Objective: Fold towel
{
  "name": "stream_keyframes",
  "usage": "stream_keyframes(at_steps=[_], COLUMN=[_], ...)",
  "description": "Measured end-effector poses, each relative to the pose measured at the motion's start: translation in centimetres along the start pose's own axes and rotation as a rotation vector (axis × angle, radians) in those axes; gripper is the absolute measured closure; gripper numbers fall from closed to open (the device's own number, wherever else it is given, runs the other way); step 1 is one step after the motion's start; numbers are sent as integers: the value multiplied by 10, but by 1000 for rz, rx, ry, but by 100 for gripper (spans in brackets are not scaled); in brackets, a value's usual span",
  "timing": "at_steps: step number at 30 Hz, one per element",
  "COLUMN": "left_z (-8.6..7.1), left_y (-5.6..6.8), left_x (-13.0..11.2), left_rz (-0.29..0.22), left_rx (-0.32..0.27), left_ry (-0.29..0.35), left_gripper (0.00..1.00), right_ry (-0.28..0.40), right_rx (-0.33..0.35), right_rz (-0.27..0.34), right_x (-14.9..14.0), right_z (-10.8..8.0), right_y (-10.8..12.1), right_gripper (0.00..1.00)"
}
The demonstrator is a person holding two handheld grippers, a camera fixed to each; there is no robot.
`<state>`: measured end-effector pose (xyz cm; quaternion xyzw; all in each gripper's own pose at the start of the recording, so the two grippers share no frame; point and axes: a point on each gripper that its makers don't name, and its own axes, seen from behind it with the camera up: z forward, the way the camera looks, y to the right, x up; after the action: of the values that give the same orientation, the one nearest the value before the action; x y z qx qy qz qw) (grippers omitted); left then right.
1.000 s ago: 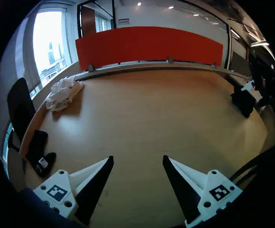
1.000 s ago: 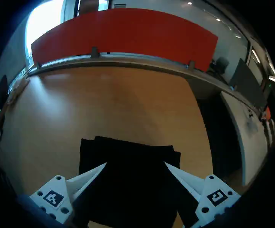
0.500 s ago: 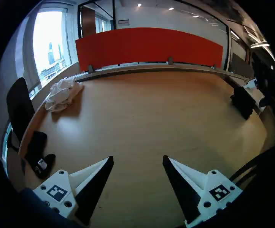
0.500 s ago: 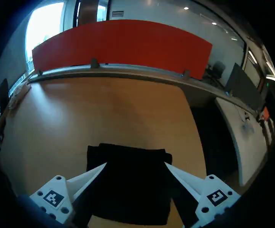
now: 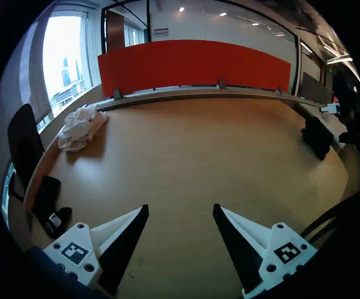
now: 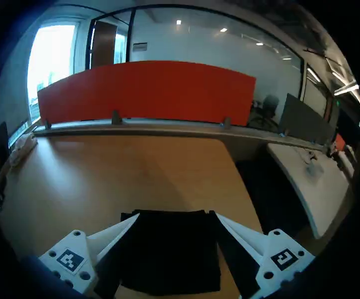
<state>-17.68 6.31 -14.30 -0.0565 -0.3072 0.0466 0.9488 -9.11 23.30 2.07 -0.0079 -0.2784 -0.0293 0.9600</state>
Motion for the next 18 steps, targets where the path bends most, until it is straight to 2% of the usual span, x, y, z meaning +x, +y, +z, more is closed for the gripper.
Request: stream_keyframes(at_steps=[8, 11, 18], left_z=[-1, -2, -3], left_y=[1, 1, 0], left_x=[5, 6, 7], left_rz=[2, 4, 8], left_rx=[-3, -5, -4], left_ry=[10, 13, 19], left_gripper=[4, 4, 4], right_ry=[178, 224, 246], right_rx=[-53, -64, -71], right_rz=[52, 65, 66], right_x=[32, 38, 39], right_z=[-18, -23, -27], right_y=[8, 9, 6], right_gripper=[3, 3, 3])
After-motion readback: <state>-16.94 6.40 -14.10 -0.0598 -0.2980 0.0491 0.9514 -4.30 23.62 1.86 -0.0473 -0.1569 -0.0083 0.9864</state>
